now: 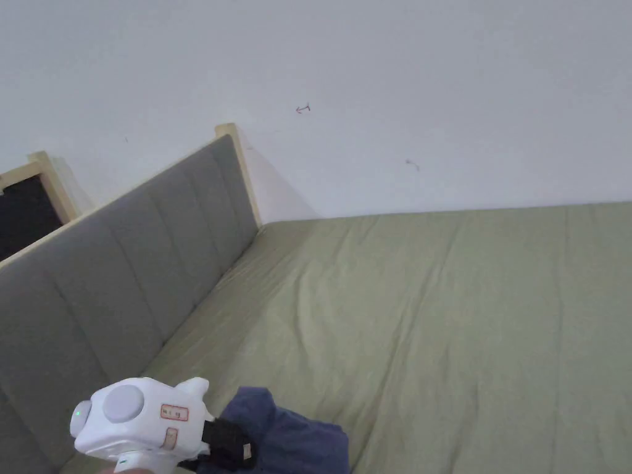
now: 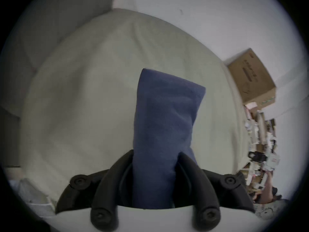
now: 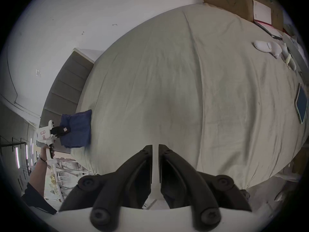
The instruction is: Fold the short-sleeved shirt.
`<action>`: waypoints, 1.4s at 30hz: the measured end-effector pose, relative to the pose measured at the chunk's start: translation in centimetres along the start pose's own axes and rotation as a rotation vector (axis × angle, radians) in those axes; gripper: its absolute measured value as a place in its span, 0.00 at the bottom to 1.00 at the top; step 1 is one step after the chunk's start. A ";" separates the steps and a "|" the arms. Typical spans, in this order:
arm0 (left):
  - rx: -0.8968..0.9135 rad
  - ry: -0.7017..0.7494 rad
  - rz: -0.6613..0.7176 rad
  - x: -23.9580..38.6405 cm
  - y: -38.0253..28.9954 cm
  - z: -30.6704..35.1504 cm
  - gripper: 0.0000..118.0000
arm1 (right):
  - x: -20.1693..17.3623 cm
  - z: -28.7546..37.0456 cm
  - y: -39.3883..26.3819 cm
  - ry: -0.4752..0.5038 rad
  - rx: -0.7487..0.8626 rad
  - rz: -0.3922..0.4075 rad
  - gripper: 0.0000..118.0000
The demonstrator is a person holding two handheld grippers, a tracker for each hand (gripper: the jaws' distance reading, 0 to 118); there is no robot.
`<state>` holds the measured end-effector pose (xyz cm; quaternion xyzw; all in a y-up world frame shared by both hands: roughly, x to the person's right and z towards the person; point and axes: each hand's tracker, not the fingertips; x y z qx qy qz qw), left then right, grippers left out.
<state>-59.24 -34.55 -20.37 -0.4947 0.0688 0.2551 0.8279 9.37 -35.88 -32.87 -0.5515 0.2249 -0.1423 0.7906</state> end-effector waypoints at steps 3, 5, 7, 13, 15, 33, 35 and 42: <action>0.044 0.231 -0.027 -2.5 0.6 2.1 0.60 | -0.8 0.2 0.2 -0.014 0.012 0.025 0.07; 0.059 0.363 -0.028 -2.7 0.0 3.5 0.96 | -1.2 0.2 0.2 -0.014 0.012 0.032 0.07; 0.092 0.484 -0.006 -3.4 -0.5 4.5 0.96 | -1.5 0.0 0.2 -0.004 0.012 0.029 0.07; 0.122 0.407 0.024 -4.6 -1.3 4.6 0.96 | -2.1 -0.8 0.2 0.005 0.002 0.035 0.07; 0.087 0.334 0.016 -2.7 -1.7 3.1 0.96 | -2.4 -0.8 0.0 0.005 -0.004 0.049 0.07; 0.635 -0.119 -0.535 37.3 -12.5 -3.0 0.01 | -3.7 3.9 1.3 -0.047 0.536 0.191 0.07; 0.827 -0.012 -0.541 39.8 -13.6 -1.1 0.01 | -4.2 5.3 1.8 -0.136 0.705 0.230 0.07; 1.154 0.120 -0.370 40.9 -15.7 3.1 0.01 | -6.0 11.3 1.5 -0.080 1.053 0.330 0.07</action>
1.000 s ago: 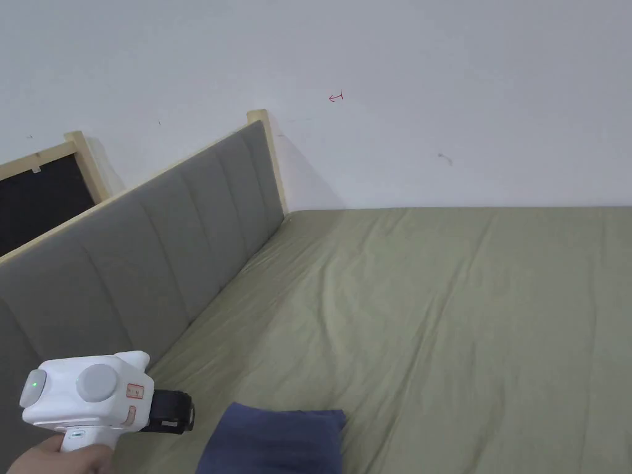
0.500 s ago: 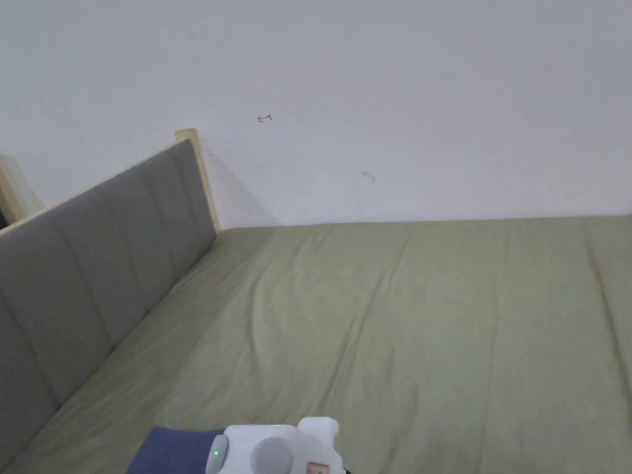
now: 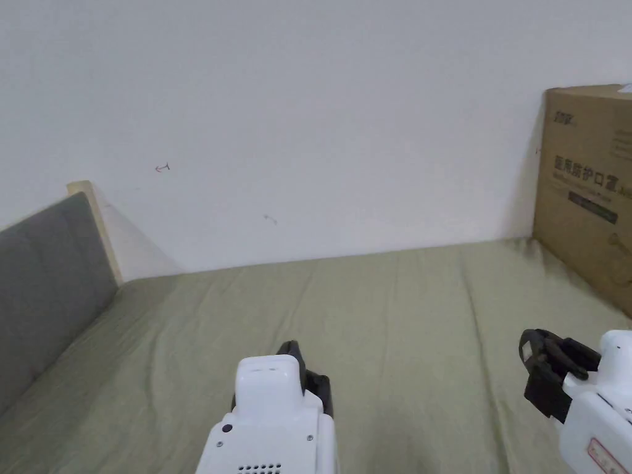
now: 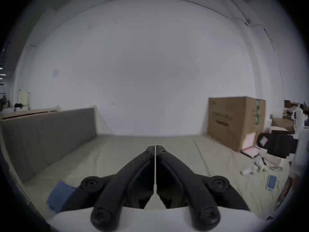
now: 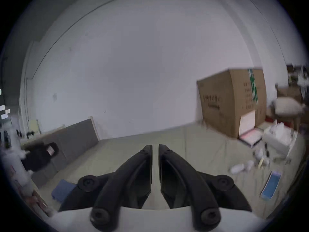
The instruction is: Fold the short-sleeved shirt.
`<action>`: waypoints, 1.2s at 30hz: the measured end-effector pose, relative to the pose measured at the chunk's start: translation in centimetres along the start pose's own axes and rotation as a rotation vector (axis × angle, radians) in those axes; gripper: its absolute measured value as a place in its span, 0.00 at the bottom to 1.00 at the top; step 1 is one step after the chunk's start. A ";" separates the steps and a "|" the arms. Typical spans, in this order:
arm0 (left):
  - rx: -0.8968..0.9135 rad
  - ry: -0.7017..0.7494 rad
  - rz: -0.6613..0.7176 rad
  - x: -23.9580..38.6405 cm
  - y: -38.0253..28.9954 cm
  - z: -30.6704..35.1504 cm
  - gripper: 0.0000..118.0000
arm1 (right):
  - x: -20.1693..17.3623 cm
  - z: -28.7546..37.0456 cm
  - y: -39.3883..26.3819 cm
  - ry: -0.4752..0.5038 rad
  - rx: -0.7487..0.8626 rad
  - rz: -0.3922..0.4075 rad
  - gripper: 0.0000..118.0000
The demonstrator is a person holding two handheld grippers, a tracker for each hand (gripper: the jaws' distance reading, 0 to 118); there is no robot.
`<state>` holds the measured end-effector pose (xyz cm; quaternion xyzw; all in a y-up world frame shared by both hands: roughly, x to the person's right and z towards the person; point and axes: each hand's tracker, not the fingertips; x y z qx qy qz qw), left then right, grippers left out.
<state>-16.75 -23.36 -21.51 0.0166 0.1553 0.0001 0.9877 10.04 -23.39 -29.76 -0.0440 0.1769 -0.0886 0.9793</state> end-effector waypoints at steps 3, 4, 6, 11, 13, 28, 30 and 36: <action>0.053 0.072 -0.025 0.3 1.3 1.7 0.01 | -0.8 1.1 0.4 -0.021 0.041 0.099 0.07; 0.064 0.070 -0.015 0.1 1.6 2.1 0.01 | -0.9 1.3 0.4 -0.024 0.045 0.098 0.08; 0.075 0.026 0.014 -0.1 2.3 2.6 0.13 | -1.2 1.8 0.3 -0.033 0.048 0.100 0.25; 0.020 -0.024 0.038 -0.3 3.1 2.4 0.96 | -1.4 2.7 -0.1 -0.013 0.052 0.090 1.00; 0.023 -0.007 0.046 -0.2 3.1 2.8 0.96 | -1.2 2.8 -0.5 -0.016 0.051 0.101 1.00; 0.016 -0.024 0.036 -1.8 3.5 3.3 0.96 | -1.7 3.6 0.3 -0.048 0.040 0.131 1.00; 0.011 -0.041 0.047 -2.0 3.6 3.3 0.96 | -1.6 3.5 0.1 -0.051 0.036 0.135 1.00; -0.010 -0.022 0.014 -1.6 3.7 3.0 0.96 | -2.3 3.4 0.3 -0.042 0.022 0.154 1.00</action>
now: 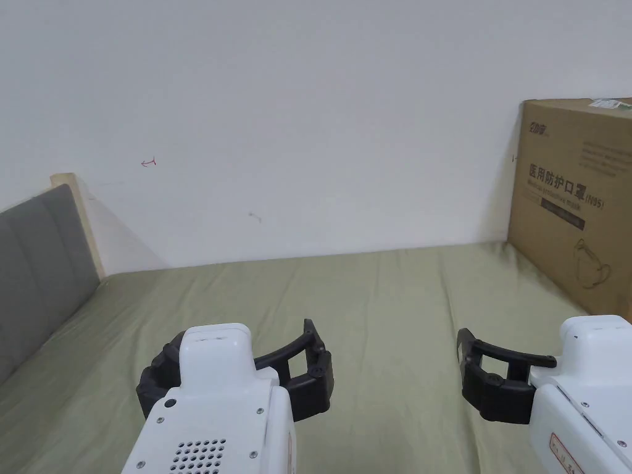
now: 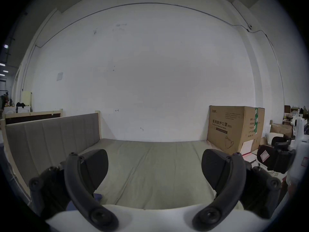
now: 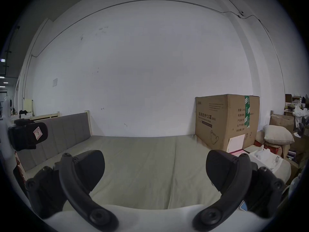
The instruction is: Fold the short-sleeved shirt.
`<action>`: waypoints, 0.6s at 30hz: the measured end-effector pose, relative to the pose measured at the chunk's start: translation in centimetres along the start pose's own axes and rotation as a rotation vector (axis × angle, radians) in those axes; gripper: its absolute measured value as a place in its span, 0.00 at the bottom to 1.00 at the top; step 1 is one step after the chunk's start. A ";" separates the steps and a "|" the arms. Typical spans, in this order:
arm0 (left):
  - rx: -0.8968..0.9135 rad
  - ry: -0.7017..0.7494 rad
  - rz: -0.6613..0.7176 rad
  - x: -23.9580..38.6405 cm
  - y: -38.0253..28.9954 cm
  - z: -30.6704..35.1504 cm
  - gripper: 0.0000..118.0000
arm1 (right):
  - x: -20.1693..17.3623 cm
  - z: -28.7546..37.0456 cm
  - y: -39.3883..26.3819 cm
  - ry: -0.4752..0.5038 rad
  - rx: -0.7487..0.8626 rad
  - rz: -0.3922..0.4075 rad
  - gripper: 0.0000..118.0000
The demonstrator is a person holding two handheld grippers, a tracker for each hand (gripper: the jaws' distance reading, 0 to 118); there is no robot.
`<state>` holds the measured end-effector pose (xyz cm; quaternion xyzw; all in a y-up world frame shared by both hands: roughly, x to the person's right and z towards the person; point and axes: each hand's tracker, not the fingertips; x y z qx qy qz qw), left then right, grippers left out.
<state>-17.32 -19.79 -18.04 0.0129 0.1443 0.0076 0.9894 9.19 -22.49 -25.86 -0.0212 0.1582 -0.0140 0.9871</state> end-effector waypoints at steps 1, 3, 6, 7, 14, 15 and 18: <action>0.000 -0.003 -0.007 0.0 0.0 0.0 0.96 | 0.0 0.0 0.0 0.002 -0.002 0.001 1.00; -0.004 0.001 -0.026 0.2 0.0 0.0 0.96 | 0.0 -0.1 0.1 0.001 -0.010 0.003 1.00; -0.008 0.019 -0.031 0.2 -0.2 -0.1 0.96 | 0.1 -0.2 0.0 -0.006 -0.017 0.005 1.00; -0.012 0.018 -0.027 0.2 -0.2 -0.2 0.96 | 0.1 -0.2 0.1 -0.008 -0.019 0.005 1.00; -0.024 -0.026 0.027 -0.2 0.4 -0.1 0.96 | 0.1 -0.5 0.1 -0.004 -0.045 0.021 1.00; -0.021 -0.031 0.032 -0.2 0.5 0.0 0.96 | 0.1 -0.6 0.1 -0.005 -0.048 0.022 1.00; -0.028 -0.027 0.048 -0.2 0.8 -0.3 0.96 | 0.0 -0.7 0.1 -0.004 -0.057 0.012 1.00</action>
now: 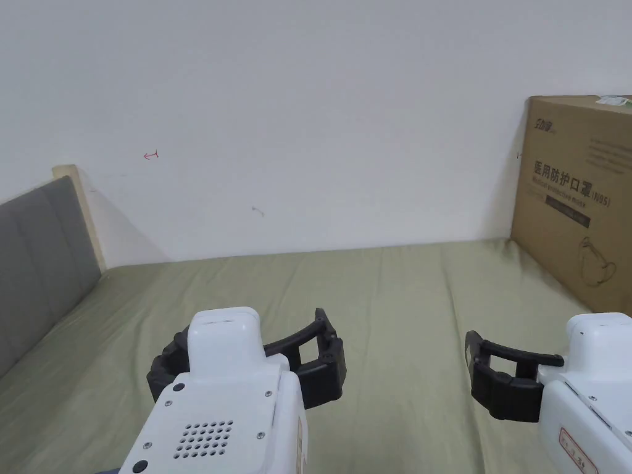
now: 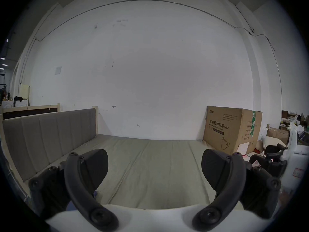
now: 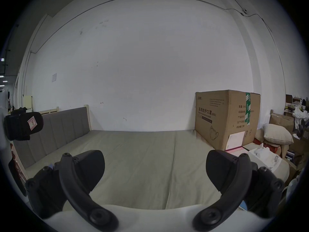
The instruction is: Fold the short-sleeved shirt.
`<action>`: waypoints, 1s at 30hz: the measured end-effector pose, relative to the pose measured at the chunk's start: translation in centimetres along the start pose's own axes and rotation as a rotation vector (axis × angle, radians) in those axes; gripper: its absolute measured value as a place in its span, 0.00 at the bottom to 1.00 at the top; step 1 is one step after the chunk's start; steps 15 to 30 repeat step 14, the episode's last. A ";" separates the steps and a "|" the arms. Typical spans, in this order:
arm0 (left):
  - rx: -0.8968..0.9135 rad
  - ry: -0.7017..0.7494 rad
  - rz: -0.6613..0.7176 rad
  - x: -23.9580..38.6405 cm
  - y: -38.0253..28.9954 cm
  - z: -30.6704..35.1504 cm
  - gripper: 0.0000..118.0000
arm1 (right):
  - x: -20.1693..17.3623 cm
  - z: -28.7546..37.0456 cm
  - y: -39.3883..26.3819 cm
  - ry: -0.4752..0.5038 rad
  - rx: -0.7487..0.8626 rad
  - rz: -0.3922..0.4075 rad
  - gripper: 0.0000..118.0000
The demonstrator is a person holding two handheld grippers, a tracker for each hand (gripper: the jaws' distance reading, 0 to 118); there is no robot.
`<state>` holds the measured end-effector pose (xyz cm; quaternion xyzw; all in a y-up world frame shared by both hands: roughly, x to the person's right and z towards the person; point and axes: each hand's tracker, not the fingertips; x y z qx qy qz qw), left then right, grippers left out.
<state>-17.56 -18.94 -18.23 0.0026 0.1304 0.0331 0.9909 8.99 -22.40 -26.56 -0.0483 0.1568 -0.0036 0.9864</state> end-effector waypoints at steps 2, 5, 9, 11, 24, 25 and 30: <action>-0.013 0.000 0.011 -0.1 0.0 -0.2 0.96 | -0.1 -0.2 0.0 0.001 -0.007 -0.008 1.00; -0.037 -0.008 0.032 -0.3 -0.1 -0.4 0.96 | -0.2 -0.3 0.0 0.013 -0.018 -0.009 1.00; -0.076 0.034 0.016 0.1 -1.0 -1.1 0.96 | -0.3 -0.5 0.0 0.016 -0.022 -0.014 1.00; -0.100 0.029 0.025 0.1 -1.6 -1.6 0.96 | -0.3 -0.7 0.0 0.015 -0.026 -0.019 1.00; -0.113 -0.010 0.081 0.0 -2.1 -1.7 0.96 | -0.3 -1.2 -0.3 0.016 -0.033 -0.029 1.00; -0.113 -0.010 0.081 0.0 -2.1 -1.7 0.96 | -0.3 -1.2 -0.3 0.016 -0.033 -0.029 1.00; -0.113 -0.010 0.081 0.0 -2.1 -1.7 0.96 | -0.3 -1.2 -0.3 0.016 -0.033 -0.029 1.00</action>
